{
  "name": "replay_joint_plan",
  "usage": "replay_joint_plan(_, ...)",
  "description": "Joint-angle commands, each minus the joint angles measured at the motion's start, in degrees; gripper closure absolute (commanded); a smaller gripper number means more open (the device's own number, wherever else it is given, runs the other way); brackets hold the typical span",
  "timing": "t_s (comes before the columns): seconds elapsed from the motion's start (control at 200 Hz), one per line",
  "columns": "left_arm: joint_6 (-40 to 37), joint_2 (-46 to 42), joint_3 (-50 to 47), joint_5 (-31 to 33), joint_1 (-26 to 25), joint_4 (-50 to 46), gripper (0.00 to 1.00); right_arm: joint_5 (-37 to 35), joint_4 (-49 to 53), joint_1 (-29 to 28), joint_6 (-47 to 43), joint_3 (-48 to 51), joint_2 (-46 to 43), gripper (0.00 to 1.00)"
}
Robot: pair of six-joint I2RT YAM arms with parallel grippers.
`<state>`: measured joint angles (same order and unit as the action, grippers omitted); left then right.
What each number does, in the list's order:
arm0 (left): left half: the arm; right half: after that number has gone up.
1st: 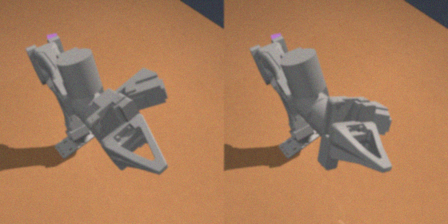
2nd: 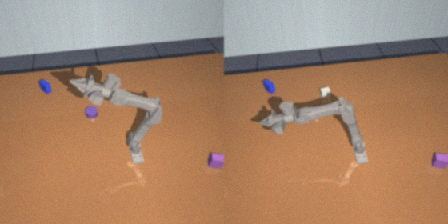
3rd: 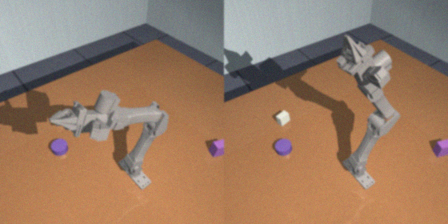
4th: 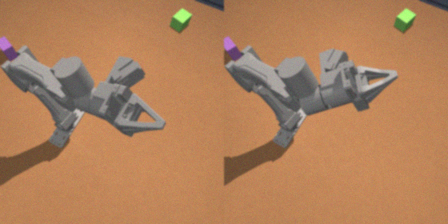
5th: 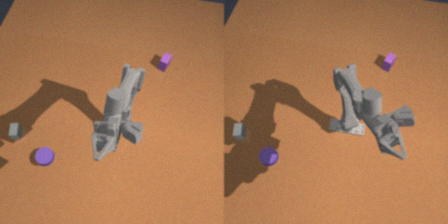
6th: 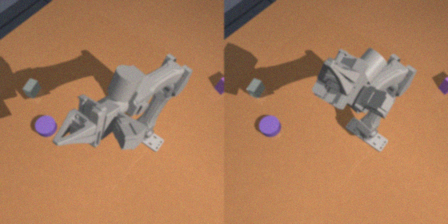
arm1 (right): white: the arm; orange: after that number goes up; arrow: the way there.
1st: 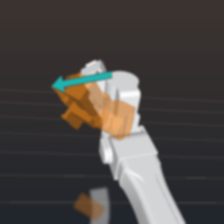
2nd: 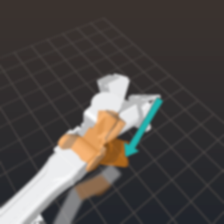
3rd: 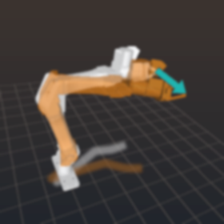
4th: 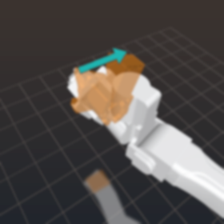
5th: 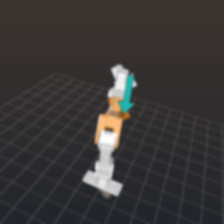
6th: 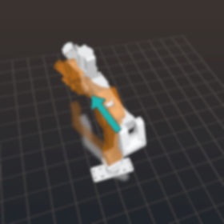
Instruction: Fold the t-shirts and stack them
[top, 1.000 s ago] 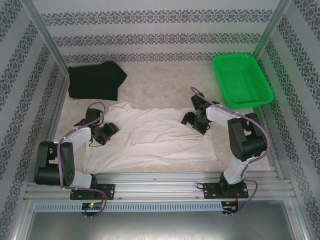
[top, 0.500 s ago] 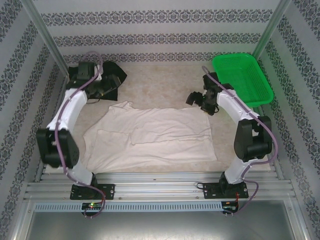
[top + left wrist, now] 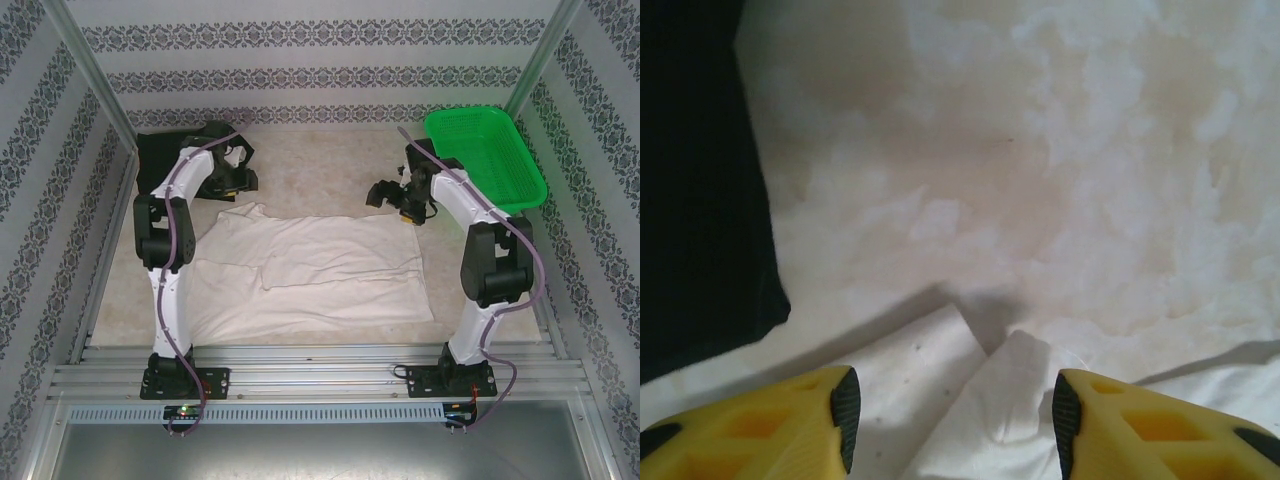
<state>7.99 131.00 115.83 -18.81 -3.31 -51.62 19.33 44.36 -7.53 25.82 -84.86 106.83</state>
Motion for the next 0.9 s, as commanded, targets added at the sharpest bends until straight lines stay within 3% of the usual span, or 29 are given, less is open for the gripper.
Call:
replay_joint_plan(0.0,-3.2,2.79,2.41,5.86,-0.78,-4.4,0.46,1.05,1.05,1.8,-2.17,-2.76,2.27,0.03)
replay_joint_plan(0.35,-3.44,5.5,-1.49,3.96,-2.38,-1.19,0.48,-8.08,8.87,2.87,-1.07,-12.72,14.05,0.06)
replay_joint_plan(0.425,-2.36,4.82,-3.91,0.98,-2.4,1.0,0.54,-9.94,9.8,3.06,-1.14,-13.66,15.86,0.07)
replay_joint_plan(0.674,-0.11,3.3,-6.24,-1.45,-2.31,3.19,0.93,-13.67,9.62,3.05,-0.89,-15.29,18.88,0.12)
replay_joint_plan(0.894,2.22,-5.37,-12.81,2.97,-2.14,8.73,0.98,-12.74,7.28,2.89,0.4,-13.86,19.08,0.13)
